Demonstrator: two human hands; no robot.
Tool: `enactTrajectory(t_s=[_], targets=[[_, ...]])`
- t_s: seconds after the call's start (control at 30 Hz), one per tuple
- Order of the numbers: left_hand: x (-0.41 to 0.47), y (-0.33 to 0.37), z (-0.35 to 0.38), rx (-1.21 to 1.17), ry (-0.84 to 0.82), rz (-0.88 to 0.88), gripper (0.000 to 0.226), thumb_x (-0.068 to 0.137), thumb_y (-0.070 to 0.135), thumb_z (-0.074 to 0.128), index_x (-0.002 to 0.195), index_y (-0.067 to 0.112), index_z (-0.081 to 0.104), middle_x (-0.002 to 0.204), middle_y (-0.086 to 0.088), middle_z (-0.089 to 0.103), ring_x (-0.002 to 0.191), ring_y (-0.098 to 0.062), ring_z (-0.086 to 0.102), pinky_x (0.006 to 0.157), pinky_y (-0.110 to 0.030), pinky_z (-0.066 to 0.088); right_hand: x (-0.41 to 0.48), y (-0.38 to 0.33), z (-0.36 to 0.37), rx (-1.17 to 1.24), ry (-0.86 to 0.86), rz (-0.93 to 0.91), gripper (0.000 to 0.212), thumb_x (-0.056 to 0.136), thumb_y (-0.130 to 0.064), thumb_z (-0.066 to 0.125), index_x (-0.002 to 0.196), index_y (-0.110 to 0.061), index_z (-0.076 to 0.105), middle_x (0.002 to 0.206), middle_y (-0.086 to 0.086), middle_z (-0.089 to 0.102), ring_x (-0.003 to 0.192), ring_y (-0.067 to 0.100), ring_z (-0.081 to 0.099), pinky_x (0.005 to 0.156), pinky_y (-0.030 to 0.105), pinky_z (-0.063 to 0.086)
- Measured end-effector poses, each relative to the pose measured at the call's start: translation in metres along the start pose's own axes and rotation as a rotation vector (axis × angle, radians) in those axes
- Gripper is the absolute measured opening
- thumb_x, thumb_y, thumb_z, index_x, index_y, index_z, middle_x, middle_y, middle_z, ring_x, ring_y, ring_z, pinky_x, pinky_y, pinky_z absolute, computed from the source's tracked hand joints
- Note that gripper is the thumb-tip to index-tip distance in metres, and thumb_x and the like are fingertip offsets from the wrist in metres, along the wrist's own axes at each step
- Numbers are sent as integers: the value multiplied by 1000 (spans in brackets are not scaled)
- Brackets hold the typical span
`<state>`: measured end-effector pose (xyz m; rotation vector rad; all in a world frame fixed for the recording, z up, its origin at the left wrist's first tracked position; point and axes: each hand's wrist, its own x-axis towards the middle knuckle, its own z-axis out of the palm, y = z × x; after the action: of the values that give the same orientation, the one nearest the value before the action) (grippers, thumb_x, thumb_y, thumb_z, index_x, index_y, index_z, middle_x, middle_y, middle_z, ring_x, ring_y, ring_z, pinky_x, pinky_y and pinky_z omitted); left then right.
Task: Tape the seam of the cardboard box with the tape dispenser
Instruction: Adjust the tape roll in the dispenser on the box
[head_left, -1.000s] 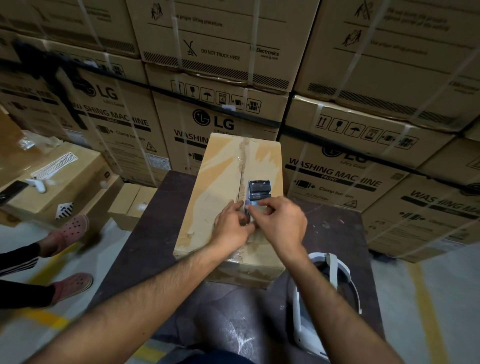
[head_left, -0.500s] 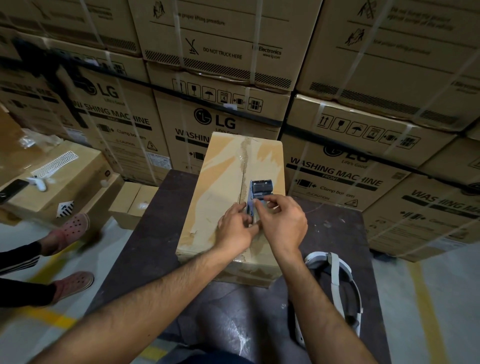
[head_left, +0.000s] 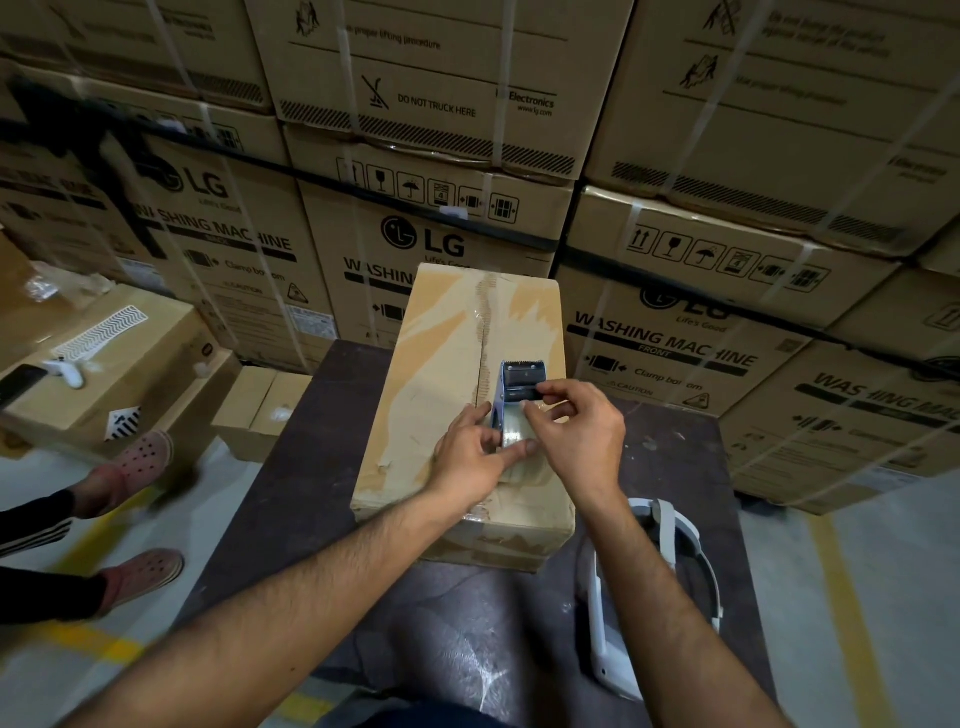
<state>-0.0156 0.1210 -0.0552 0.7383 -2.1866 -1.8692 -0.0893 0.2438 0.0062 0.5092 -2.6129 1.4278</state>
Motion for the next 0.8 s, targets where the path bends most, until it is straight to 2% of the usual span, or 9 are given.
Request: enactTrajectory(t_s=[0.07, 0.13, 0.2, 0.3, 0.43, 0.57, 0.63, 0.7, 0.8], targets=[[1, 1, -2, 56, -7, 3, 39, 46, 95, 73, 76, 75, 59, 135, 5, 67, 127, -17, 61, 107, -49, 49, 0, 3, -1, 91, -22, 103, 22, 78, -23, 90, 94, -30, 77, 86, -9, 73, 72, 5, 68, 79, 39, 63], [-1, 3, -4, 140, -1, 13, 55, 53, 93, 71, 80, 45, 75, 143, 20, 57, 127, -11, 59, 104, -48, 51, -1, 8, -2, 224, -56, 232, 24, 75, -30, 91, 96, -31, 78, 84, -6, 75, 77, 9, 69, 83, 46, 64], [0, 3, -6, 184, 18, 22, 74, 58, 93, 67, 78, 23, 78, 143, 28, 52, 124, -9, 58, 100, -49, 53, -5, 17, -2, 312, -65, 313, 31, 71, -41, 90, 97, -32, 78, 86, -4, 76, 81, 13, 72, 83, 53, 64], [0, 2, -9, 223, 33, 40, 82, 57, 98, 60, 75, 20, 78, 141, 23, 55, 125, -8, 56, 105, -45, 49, -11, 23, -1, 309, -82, 338, 29, 76, -40, 93, 98, -32, 76, 88, -1, 77, 81, 11, 73, 87, 50, 64], [1, 3, -8, 228, 55, 68, 79, 59, 97, 60, 71, 21, 77, 136, 22, 58, 122, -7, 58, 105, -44, 49, -9, 19, 5, 313, -108, 334, 34, 76, -46, 92, 101, -32, 75, 90, -3, 78, 86, 11, 75, 88, 46, 64], [1, 12, -8, 272, 39, 104, 60, 74, 75, 71, 67, 16, 74, 136, 25, 56, 119, -5, 57, 104, -40, 48, 0, 11, 9, 282, -118, 294, 43, 79, -48, 91, 114, -28, 76, 97, -7, 77, 95, 7, 72, 92, 37, 62], [1, 14, -8, 274, 15, 98, 53, 83, 61, 77, 67, 10, 72, 136, 23, 54, 115, -4, 57, 102, -36, 48, 6, 8, 11, 250, -122, 276, 41, 80, -51, 89, 111, -28, 78, 95, -10, 78, 94, 4, 72, 91, 36, 61], [2, 15, -11, 256, 10, 80, 57, 83, 60, 77, 64, 7, 68, 142, 16, 58, 115, -5, 61, 101, -34, 49, 12, 8, 14, 245, -122, 287, 35, 80, -52, 88, 105, -28, 81, 89, -9, 79, 88, 4, 74, 89, 39, 63], [4, 19, -17, 247, 1, 75, 63, 84, 60, 76, 64, 1, 64, 133, 13, 64, 107, -1, 64, 91, -26, 49, 21, 10, 14, 321, -155, 358, 30, 78, -44, 93, 98, -23, 84, 84, -4, 81, 81, 7, 76, 84, 40, 63]])
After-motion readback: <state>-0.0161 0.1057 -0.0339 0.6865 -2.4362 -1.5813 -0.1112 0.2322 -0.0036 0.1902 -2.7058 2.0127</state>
